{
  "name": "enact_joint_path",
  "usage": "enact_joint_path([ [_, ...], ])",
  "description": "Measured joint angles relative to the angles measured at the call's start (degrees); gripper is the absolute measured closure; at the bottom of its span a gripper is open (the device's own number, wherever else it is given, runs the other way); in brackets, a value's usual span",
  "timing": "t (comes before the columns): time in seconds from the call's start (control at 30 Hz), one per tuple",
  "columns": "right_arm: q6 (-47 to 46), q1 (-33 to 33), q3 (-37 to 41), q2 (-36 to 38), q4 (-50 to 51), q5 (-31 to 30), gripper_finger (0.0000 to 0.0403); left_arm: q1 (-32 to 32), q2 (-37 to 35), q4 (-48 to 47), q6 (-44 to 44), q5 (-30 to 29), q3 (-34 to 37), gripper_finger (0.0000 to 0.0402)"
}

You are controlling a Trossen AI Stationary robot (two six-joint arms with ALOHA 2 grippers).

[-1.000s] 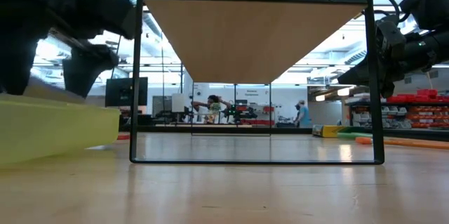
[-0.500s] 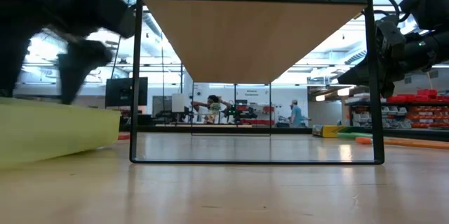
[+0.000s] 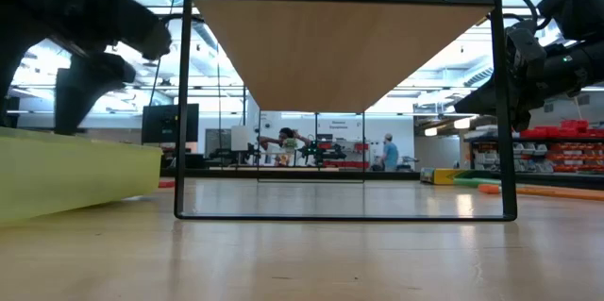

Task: Pack school essentials
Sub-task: Put the pink ballpoint pen into the yellow supply box

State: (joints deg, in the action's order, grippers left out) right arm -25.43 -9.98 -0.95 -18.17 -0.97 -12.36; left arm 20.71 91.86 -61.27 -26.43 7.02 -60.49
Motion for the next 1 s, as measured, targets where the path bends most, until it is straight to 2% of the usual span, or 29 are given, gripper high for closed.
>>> enact_joint_path([
  [0.13,0.0,-0.02,0.0,0.0,0.0,0.0,0.0393,-2.51,-2.21,-1.6,-0.07,-0.34,0.0,0.0002],
  [0.27,0.0,-0.01,-0.02,0.0,0.0,0.0,0.0393,-5.56,-6.66,-0.88,0.48,-4.92,1.04,0.0008],
  [0.57,0.0,-0.01,0.0,0.0,0.0,0.0,0.0393,-15.82,-17.37,0.11,-0.91,-5.41,11.82,0.0054],
  [0.77,0.0,-0.02,0.0,0.0,0.02,0.0,0.0393,-23.63,-22.38,4.62,-11.05,-7.1,19.2,0.0075],
  [1.0,0.0,0.0,0.0,-0.02,0.02,0.0,0.0393,-32.34,-22.98,9.64,-26.31,-7.31,26.56,0.0102],
])
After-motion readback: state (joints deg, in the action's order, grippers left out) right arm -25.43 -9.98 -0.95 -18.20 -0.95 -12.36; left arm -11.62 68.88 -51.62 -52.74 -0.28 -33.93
